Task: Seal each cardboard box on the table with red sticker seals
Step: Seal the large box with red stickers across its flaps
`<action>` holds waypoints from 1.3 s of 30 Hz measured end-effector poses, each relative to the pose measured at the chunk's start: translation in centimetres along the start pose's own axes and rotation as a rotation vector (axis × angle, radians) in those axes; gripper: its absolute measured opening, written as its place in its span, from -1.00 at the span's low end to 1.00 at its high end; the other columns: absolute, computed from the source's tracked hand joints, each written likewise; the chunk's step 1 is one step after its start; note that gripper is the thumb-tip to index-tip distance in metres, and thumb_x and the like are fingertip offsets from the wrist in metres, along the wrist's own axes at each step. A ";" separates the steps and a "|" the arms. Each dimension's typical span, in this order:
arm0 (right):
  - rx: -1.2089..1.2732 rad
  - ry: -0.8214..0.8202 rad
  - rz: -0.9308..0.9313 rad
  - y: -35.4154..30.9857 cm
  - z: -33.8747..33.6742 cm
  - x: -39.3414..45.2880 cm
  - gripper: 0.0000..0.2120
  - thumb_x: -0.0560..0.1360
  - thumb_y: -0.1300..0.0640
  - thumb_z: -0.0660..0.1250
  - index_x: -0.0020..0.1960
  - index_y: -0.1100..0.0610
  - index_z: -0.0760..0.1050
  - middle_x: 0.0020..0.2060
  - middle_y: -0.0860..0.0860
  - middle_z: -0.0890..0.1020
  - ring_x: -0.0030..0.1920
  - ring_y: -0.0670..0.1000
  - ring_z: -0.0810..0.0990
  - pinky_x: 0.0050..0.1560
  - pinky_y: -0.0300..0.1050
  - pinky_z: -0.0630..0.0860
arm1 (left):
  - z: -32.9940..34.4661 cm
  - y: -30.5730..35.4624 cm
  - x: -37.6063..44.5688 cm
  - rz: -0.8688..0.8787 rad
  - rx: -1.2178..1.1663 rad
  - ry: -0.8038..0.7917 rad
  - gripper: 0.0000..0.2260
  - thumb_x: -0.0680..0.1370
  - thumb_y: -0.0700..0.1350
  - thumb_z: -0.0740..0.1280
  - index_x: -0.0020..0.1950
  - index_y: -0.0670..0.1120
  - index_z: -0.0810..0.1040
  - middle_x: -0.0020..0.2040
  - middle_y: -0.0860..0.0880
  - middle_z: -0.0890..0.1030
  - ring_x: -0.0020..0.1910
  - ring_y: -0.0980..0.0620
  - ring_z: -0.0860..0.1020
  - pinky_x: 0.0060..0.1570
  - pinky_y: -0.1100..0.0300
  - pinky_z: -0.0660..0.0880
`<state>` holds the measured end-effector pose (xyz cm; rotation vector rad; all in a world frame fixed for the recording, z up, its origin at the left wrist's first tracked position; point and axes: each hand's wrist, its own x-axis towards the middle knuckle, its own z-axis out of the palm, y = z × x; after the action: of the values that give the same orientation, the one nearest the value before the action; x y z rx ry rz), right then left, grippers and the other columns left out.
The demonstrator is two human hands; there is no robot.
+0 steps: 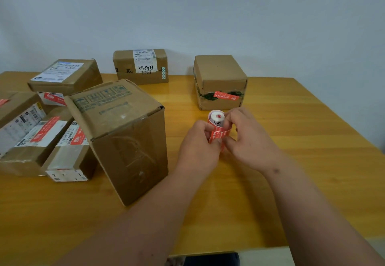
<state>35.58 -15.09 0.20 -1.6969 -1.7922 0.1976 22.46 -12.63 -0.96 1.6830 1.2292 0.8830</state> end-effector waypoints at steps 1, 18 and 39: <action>0.000 -0.005 -0.001 -0.1 0.0 0.0 -0.76 0.37 0.33 0.37 -0.11 0.09 0.38 0.07 0.02 0.43 0.04 0.03 0.48 0.05 0.02 0.47 | -0.1 0.0 0.0 -0.003 0.018 0.004 -0.82 0.54 -0.12 0.38 -0.09 0.10 0.40 -0.19 0.14 0.51 -0.27 0.22 0.46 -0.33 0.33 0.34; -0.253 -0.068 -0.088 -1.0 -1.0 0.1 -0.94 0.45 0.20 0.43 -0.08 0.14 0.64 0.26 0.03 0.49 0.34 0.13 0.32 0.28 -0.06 0.29 | -1.5 -0.3 -0.6 0.086 0.041 -0.046 -0.79 0.59 -0.05 0.30 -0.25 0.10 0.48 -0.36 0.11 0.51 -0.40 0.21 0.43 -0.43 0.39 0.30; -0.296 -0.057 -0.110 -1.6 -1.2 0.2 -0.96 0.42 0.19 0.46 -0.14 0.14 0.68 0.10 0.00 0.60 0.24 0.14 0.42 0.21 0.10 0.40 | -1.4 -0.2 -0.2 0.047 -0.018 -0.050 -0.77 0.59 -0.13 0.28 -0.27 -0.01 0.50 -0.33 0.04 0.50 -0.37 0.13 0.40 -0.37 0.28 0.32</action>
<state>34.89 -15.51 2.12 -1.7996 -2.0313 -0.0711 21.11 -12.51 -0.63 1.7150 1.1492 0.8726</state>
